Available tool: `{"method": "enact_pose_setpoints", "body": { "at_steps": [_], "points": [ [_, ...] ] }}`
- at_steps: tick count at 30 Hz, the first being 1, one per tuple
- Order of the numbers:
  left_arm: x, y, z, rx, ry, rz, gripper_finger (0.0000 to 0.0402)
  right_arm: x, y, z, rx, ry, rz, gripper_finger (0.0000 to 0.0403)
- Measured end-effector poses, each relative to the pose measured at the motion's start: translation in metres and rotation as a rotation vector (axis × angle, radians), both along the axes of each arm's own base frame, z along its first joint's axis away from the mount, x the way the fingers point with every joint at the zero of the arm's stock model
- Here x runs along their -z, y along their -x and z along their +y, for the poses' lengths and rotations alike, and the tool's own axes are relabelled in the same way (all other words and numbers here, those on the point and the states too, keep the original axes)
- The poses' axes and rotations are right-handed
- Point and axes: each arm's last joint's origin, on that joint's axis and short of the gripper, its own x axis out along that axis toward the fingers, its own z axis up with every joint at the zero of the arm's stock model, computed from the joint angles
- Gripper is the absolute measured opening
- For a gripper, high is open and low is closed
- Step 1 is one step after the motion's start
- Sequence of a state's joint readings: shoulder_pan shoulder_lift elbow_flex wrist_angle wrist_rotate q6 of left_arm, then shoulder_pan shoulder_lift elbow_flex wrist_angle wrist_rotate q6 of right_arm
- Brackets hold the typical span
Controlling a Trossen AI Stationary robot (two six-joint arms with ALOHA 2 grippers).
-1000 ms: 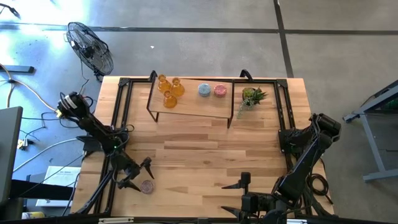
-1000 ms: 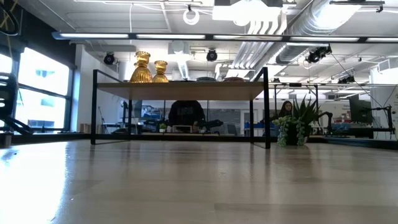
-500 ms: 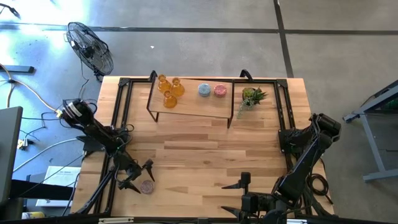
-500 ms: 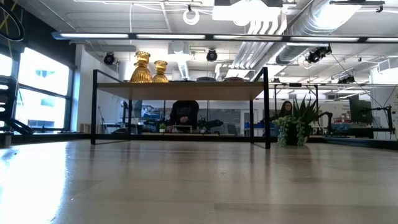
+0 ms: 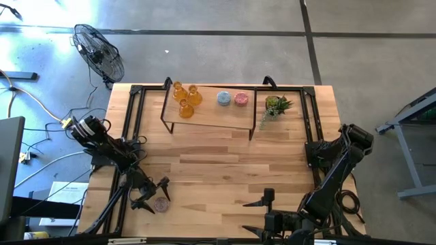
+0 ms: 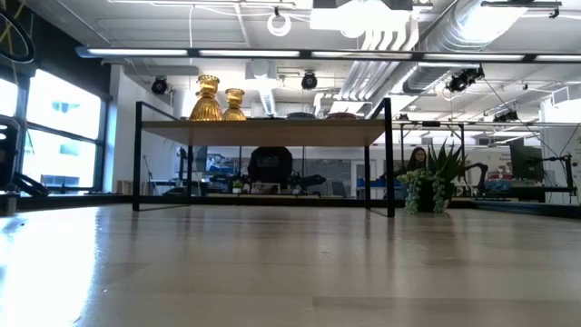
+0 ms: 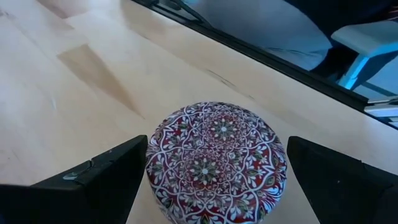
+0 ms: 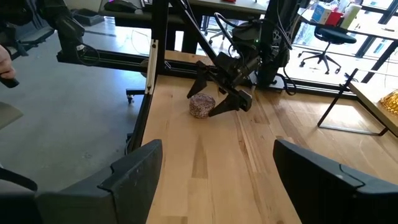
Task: Pick & Place candle stick holders
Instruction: Put the red scented candle on the shelf
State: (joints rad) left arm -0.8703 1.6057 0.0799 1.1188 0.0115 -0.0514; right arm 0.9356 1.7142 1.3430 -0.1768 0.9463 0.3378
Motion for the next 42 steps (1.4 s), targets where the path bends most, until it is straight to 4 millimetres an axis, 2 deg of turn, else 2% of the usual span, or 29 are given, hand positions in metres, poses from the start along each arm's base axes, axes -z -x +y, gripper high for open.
{"method": "enact_pose_setpoints", "body": {
  "at_steps": [42],
  "points": [
    [-0.0026, -0.0006, -0.0009, 0.022, -0.003, -0.052, 0.0376, 0.0001, 0.0001, -0.0001, 0.0, 0.003, 0.001, 0.0302]
  ]
}}
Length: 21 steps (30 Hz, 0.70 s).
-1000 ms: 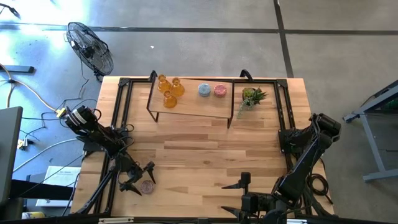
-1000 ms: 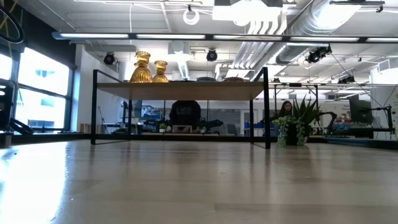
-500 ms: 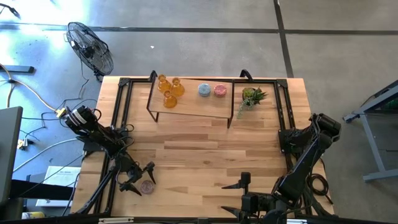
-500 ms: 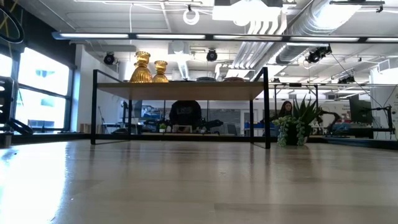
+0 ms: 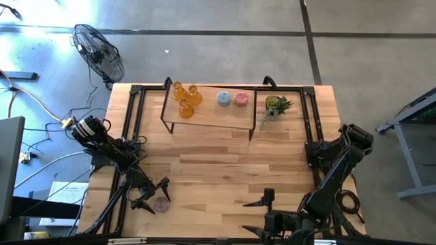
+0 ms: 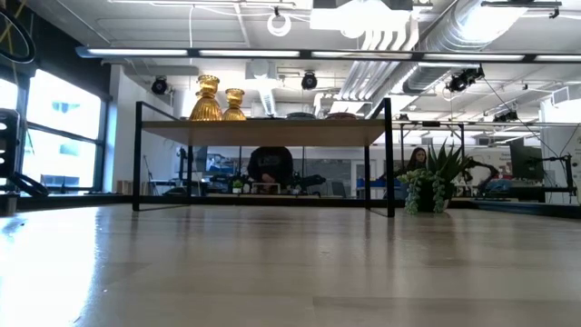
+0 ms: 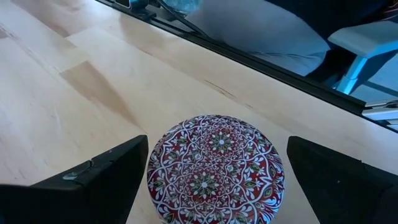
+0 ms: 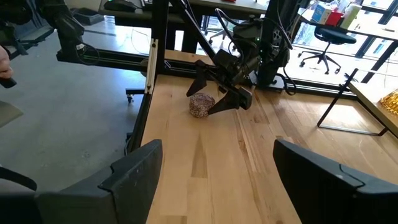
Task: Pick & Place candle stick holders
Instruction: Put the red scented candle on the shelf
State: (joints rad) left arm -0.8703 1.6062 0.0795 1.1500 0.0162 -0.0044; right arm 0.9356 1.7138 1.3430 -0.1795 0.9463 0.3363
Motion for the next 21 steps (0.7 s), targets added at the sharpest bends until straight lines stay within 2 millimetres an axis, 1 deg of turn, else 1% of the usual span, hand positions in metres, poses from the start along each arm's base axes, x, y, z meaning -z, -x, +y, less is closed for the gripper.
{"method": "enact_pose_setpoints", "body": {
  "at_steps": [15, 19, 21],
  "points": [
    [-0.0002, -0.0001, -0.0001, 0.0, 0.002, -0.001, 0.0376, 0.0, 0.0001, 0.0001, 0.0, -0.003, 0.0, 0.0302],
    [-0.0017, -0.0033, -0.0039, 0.006, 0.002, -0.02, 0.0376, 0.0, 0.0001, 0.0001, 0.001, -0.003, 0.0, 0.0302],
    [0.0014, -0.0036, -0.0043, 0.009, -0.016, -0.014, 0.0376, 0.0001, 0.0, 0.0001, 0.001, -0.003, 0.0, 0.0302]
  ]
}}
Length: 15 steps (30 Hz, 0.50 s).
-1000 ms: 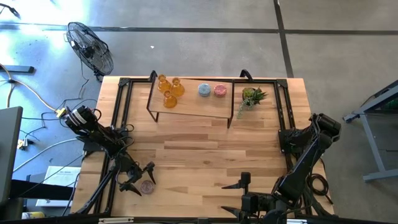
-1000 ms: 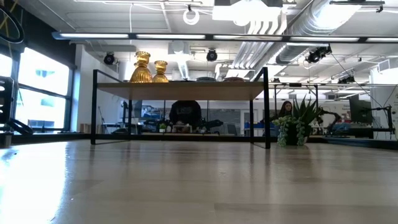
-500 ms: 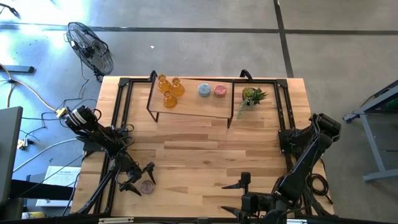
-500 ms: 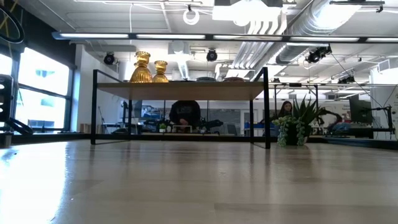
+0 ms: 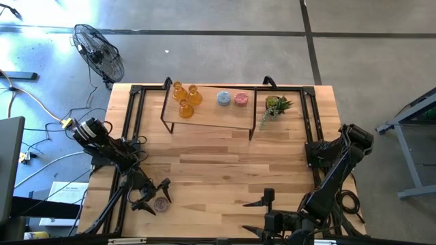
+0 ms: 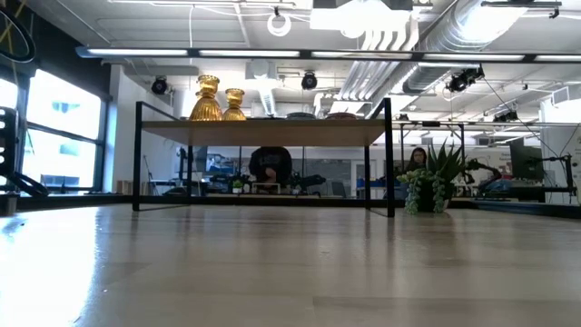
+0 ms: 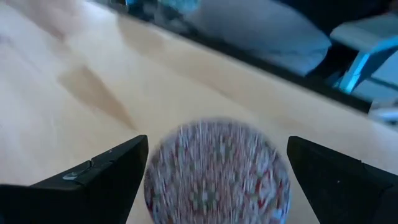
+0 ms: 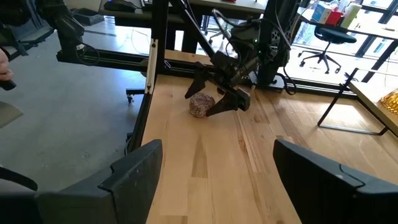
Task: Pick & Place candle stick holders
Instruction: Put the red scented candle on the shelf
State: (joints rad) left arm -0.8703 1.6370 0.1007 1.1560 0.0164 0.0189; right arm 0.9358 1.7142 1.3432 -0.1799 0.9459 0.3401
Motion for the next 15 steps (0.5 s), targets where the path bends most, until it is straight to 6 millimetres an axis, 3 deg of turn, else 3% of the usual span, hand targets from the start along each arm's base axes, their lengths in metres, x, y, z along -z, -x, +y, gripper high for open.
{"method": "enact_pose_setpoints", "body": {
  "at_steps": [15],
  "points": [
    [0.023, -0.006, -0.007, -0.009, -0.004, 0.028, 0.0376, 0.0, 0.0, 0.0, 0.0, 0.002, 0.002, 0.0302]
  ]
}}
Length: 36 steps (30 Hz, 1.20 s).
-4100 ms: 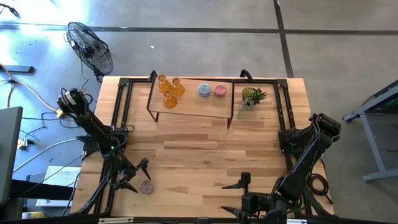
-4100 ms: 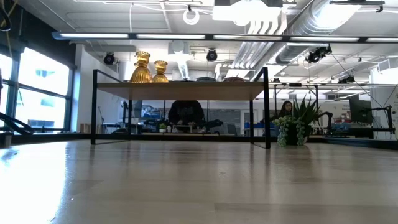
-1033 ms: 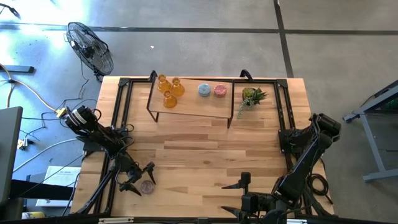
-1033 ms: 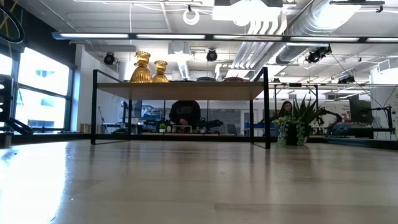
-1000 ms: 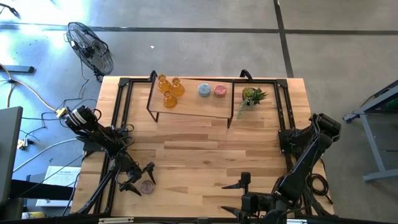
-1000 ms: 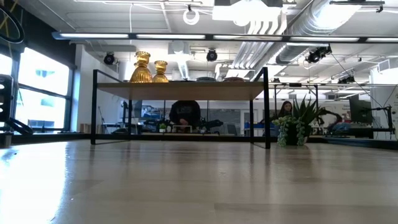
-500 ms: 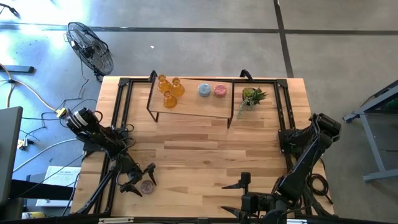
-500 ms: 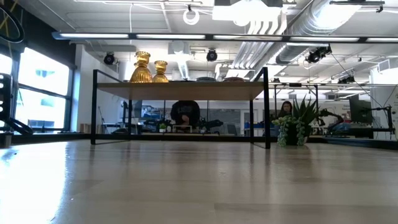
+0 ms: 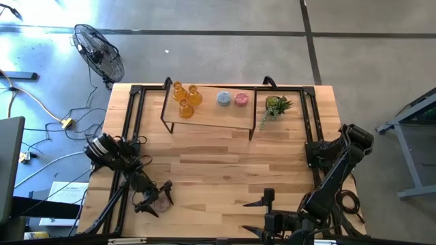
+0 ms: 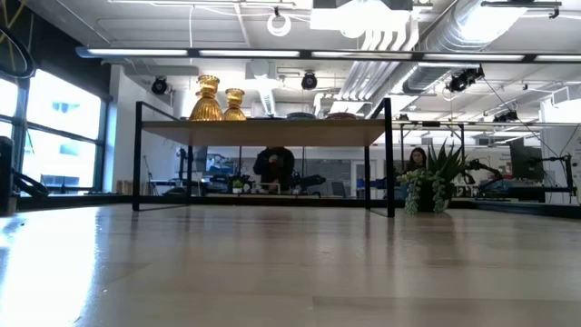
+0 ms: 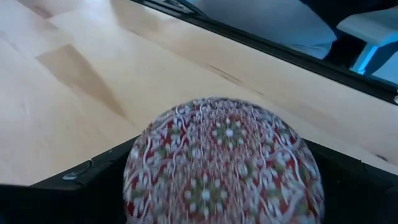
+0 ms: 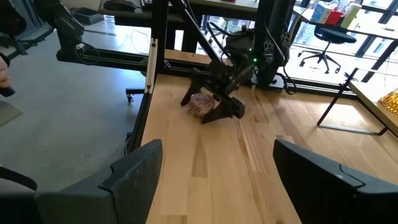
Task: Pick & Place candle stick holders
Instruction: Put the red scented candle on the shelf
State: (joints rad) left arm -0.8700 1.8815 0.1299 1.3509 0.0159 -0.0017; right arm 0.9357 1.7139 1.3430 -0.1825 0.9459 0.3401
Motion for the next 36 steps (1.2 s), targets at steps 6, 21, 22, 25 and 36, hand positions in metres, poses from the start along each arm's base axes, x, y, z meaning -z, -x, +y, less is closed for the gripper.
{"method": "enact_pose_setpoints", "body": {
  "at_steps": [6, 21, 22, 25, 36],
  "points": [
    [0.001, -0.003, -0.003, 0.008, -0.004, -0.023, 0.0376, 0.0, 0.0, 0.0, 0.0, 0.0, 0.0, 0.0302],
    [0.0, -0.004, -0.003, 0.001, -0.034, -0.078, 0.0376, 0.0, 0.0, 0.0, 0.001, 0.002, 0.001, 0.0302],
    [0.0, -0.004, -0.004, 0.0, -0.033, -0.08, 0.0376, 0.0, 0.0, 0.0, 0.001, 0.001, 0.0, 0.0302],
    [-0.001, -0.006, -0.006, -0.008, -0.03, -0.086, 0.0376, 0.0, 0.0, 0.0, 0.004, 0.002, -0.001, 0.0302],
    [-0.006, -0.014, -0.015, -0.008, 0.006, -0.111, 0.0376, 0.0, 0.0, 0.0, 0.015, 0.002, -0.006, 0.0302]
  ]
}}
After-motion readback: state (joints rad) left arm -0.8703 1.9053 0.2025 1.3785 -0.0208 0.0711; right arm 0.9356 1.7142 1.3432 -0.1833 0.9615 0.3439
